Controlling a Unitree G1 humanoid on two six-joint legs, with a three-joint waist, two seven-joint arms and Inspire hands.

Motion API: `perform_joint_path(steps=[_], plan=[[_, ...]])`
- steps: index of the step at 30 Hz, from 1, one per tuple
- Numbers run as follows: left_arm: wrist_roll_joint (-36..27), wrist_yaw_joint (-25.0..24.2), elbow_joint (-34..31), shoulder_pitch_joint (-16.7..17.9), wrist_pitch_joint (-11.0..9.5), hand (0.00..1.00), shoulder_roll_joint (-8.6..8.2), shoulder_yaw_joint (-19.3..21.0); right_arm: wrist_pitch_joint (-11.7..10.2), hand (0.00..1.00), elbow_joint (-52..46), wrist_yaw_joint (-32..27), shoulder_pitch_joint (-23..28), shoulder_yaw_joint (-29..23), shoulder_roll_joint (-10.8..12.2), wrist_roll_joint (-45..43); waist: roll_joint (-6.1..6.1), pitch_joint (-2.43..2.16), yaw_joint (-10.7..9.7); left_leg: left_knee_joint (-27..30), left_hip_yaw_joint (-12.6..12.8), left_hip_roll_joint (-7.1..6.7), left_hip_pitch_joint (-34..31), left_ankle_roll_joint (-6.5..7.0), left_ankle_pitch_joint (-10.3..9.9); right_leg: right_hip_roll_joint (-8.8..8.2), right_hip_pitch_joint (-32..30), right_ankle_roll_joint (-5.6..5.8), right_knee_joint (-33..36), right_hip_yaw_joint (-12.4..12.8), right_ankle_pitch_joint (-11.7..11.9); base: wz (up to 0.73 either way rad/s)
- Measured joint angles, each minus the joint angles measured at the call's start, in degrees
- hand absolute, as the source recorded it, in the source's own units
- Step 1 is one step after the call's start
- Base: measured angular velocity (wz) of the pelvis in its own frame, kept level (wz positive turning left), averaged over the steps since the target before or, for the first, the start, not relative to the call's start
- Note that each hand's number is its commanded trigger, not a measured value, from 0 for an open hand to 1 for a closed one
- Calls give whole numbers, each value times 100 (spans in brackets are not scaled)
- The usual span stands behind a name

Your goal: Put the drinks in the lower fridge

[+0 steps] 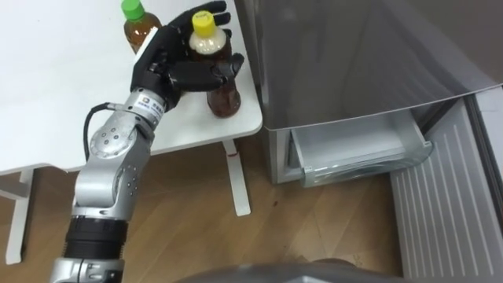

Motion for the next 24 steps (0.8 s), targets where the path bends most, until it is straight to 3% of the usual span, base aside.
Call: perform_joint_path(steps=[14, 18, 24], plan=[[-78, 40, -3, -1, 140, 100, 3, -73, -22, 0, -49, -39, -80, 0, -3, -1, -65, 32, 0, -4, 0, -1, -7, 0, 0, 0, -3, 0, -11, -4, 0, 0], [-78, 56, -7, -3, 143, 100, 4, -72, -63, 0, -224, -49, -107, -16, -4, 1, -70, 25, 11, -4, 0, -1, -8, 0, 0, 0, -9, 0, -9, -4, 0, 0], [-73, 190, -8, -3, 143, 100, 1, -69, -220, 0, -262, -129, -186, -149, -7, 310, -72, -23, 23, 0, 0, 3, -11, 0, 0, -1, 2, -7, 9, -22, 12, 0]])
